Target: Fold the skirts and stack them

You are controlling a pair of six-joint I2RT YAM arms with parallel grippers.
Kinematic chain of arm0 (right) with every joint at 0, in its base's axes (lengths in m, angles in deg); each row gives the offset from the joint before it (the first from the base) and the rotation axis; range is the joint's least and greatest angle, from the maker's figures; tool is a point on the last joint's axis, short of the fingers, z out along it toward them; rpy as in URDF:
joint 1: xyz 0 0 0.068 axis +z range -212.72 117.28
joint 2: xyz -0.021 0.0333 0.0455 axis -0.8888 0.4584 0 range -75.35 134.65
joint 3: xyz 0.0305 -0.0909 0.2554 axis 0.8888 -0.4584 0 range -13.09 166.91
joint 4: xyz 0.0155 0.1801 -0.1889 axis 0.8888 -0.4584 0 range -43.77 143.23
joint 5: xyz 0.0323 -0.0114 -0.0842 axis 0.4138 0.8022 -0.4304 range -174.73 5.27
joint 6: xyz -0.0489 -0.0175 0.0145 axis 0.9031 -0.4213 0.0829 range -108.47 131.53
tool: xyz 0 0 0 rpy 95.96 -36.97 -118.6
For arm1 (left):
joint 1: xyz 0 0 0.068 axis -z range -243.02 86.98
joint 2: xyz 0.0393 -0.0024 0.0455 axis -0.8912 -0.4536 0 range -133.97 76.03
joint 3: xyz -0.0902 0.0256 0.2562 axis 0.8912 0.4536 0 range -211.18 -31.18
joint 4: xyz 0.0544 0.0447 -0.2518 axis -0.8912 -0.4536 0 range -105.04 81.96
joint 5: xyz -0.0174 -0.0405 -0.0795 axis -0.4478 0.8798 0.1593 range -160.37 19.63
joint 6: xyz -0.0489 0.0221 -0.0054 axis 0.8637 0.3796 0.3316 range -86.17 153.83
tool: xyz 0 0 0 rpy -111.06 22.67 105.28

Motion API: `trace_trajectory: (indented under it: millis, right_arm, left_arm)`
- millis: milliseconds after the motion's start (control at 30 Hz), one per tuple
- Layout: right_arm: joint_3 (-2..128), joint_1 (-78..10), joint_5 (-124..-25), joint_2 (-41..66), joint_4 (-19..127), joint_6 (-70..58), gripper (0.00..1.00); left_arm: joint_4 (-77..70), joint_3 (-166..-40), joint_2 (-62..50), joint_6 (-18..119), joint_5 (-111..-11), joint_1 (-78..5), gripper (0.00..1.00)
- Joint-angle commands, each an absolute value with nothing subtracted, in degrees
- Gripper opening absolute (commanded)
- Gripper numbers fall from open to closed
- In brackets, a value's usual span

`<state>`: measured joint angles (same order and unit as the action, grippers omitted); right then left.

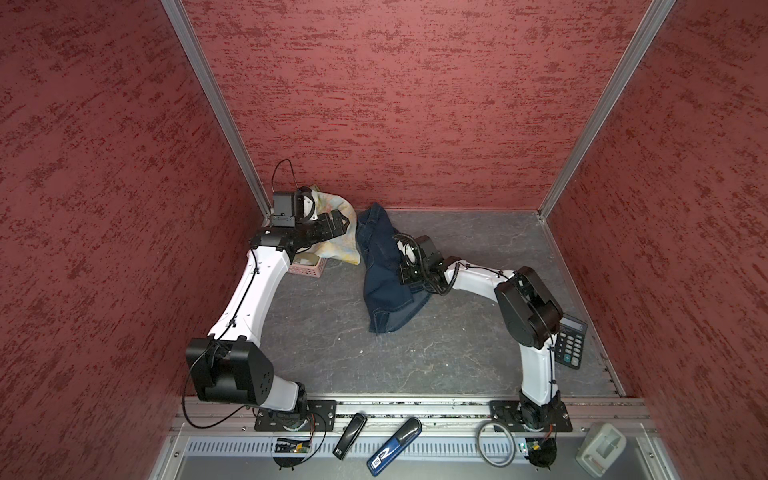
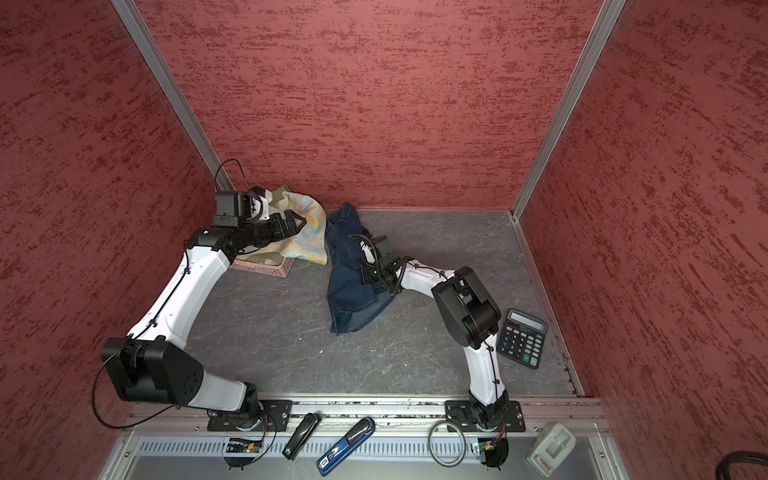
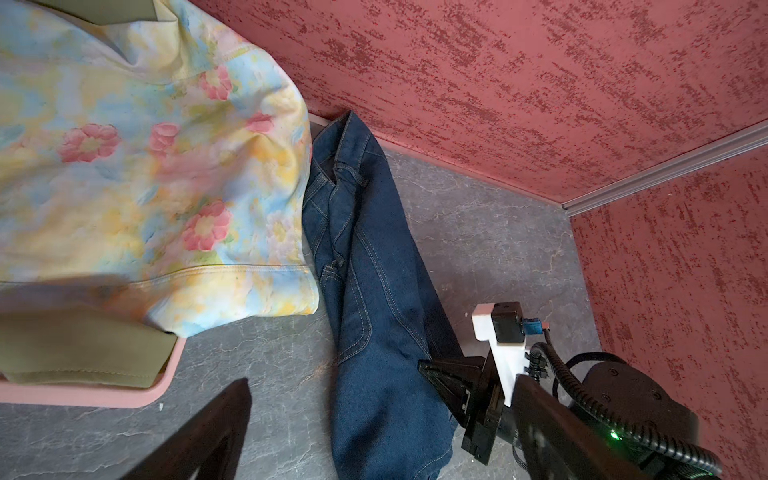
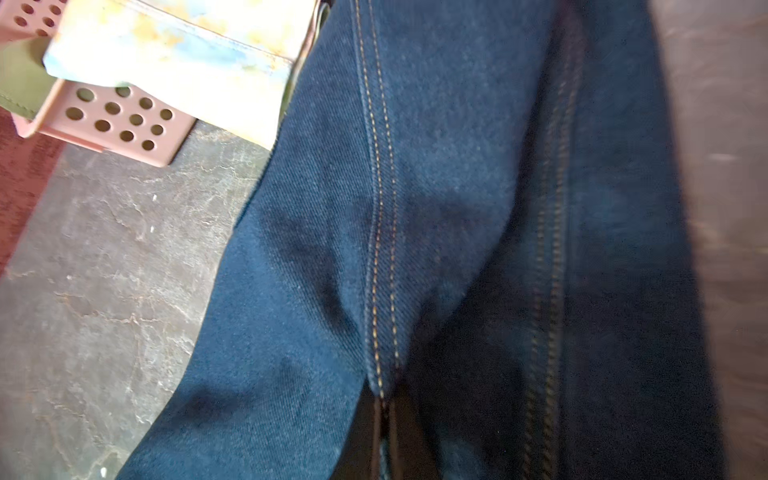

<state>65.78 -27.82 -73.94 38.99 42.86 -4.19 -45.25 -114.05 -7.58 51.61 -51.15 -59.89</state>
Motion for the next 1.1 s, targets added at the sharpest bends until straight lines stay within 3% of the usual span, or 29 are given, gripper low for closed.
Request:
trace_trajectory:
  millis: [0,200,333,567,700,800,967,1067]
  right_arm:
    - [70.93,-28.00,-80.58,28.61,34.46,2.44,0.00]
    - [76.87,-28.18,-83.12,16.46,28.21,7.32,0.00]
    - [86.88,-28.18,-82.29,14.36,23.99,10.03,0.00]
    - [126.09,-27.95,-79.53,26.00,6.73,11.24,0.00]
    - [144.02,-29.52,-83.74,32.40,-2.27,10.38,0.00]
    - [136.33,-36.69,-81.34,31.76,-2.05,5.82,0.00]
    - [105.17,-47.43,-73.91,29.72,13.10,1.68,0.00]
    - [91.88,-50.59,-75.36,31.89,22.68,1.37,0.00]
  left_arm:
    - [-44.34,-115.46,-5.89,51.54,-50.07,-60.74,0.98]
    - [-43.91,-114.61,-2.78,51.92,-49.89,-61.91,0.97]
    - [-43.79,-115.07,-0.87,52.57,-49.91,-62.11,0.97]
    - [-43.43,-117.10,1.54,53.74,-50.65,-62.08,0.97]
    - [-44.09,-118.10,2.42,53.34,-50.95,-62.10,0.97]
    - [-43.90,-117.85,2.27,53.33,-50.93,-62.07,0.97]
    - [-42.50,-115.32,0.85,53.70,-51.10,-61.07,0.97]
    - [-41.69,-112.71,0.11,53.61,-53.07,-59.33,0.97]
